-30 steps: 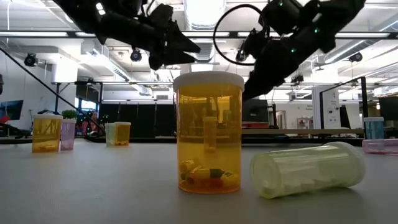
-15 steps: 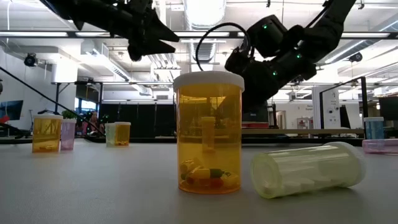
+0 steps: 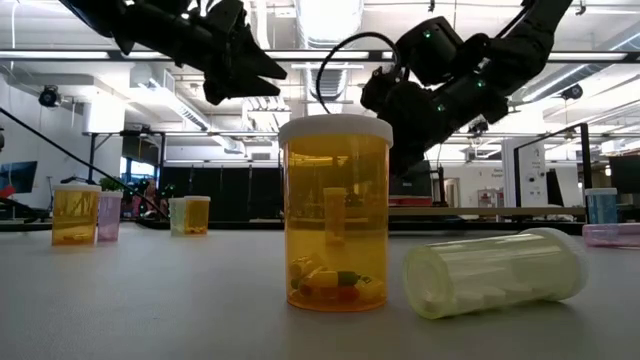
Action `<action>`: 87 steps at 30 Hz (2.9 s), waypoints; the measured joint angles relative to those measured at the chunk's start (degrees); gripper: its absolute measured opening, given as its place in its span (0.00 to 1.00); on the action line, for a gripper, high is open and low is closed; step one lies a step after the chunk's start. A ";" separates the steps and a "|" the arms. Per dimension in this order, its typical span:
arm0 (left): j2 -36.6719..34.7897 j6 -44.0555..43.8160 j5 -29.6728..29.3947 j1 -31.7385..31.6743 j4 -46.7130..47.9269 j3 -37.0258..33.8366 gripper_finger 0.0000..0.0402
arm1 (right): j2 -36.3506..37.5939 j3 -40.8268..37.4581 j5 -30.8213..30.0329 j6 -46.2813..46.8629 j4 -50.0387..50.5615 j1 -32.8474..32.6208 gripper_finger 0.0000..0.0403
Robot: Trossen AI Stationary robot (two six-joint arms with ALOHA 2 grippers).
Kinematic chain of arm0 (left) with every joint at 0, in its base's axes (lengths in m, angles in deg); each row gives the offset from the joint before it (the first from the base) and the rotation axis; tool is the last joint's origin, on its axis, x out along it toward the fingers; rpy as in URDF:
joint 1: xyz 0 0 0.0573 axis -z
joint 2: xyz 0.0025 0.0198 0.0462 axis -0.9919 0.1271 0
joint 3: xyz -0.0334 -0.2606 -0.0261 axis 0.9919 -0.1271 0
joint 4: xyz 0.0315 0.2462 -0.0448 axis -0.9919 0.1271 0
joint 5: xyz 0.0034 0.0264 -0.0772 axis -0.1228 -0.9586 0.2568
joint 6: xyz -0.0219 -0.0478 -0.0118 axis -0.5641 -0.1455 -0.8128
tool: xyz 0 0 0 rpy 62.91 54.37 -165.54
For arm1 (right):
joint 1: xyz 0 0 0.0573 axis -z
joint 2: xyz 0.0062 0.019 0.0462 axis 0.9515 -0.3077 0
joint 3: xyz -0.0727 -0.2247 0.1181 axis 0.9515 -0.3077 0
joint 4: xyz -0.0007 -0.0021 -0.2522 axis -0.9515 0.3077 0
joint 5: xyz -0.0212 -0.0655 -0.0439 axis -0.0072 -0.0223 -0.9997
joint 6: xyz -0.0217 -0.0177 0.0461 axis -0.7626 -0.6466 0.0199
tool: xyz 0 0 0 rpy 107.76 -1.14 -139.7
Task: Pick and place medicine bottles onto shelf by color
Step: Put the middle pink pill bottle on the shelf
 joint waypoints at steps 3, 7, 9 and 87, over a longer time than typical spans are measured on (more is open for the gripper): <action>-0.02 -0.84 0.00 0.00 0.06 -0.04 0.53 | -1.55 0.51 0.21 -0.12 -1.73 -1.01 0.49; 0.02 -0.84 0.00 0.00 0.05 -0.07 0.53 | -3.04 0.84 0.23 -0.31 -3.42 -1.67 0.49; 0.11 -0.86 0.02 0.00 0.07 -0.08 0.53 | -3.77 1.21 0.21 -0.31 -4.23 -1.77 0.49; -0.17 -2.33 -1.29 0.00 -1.38 -2.38 0.53 | 3.99 2.22 -28.34 6.92 8.05 30.15 0.28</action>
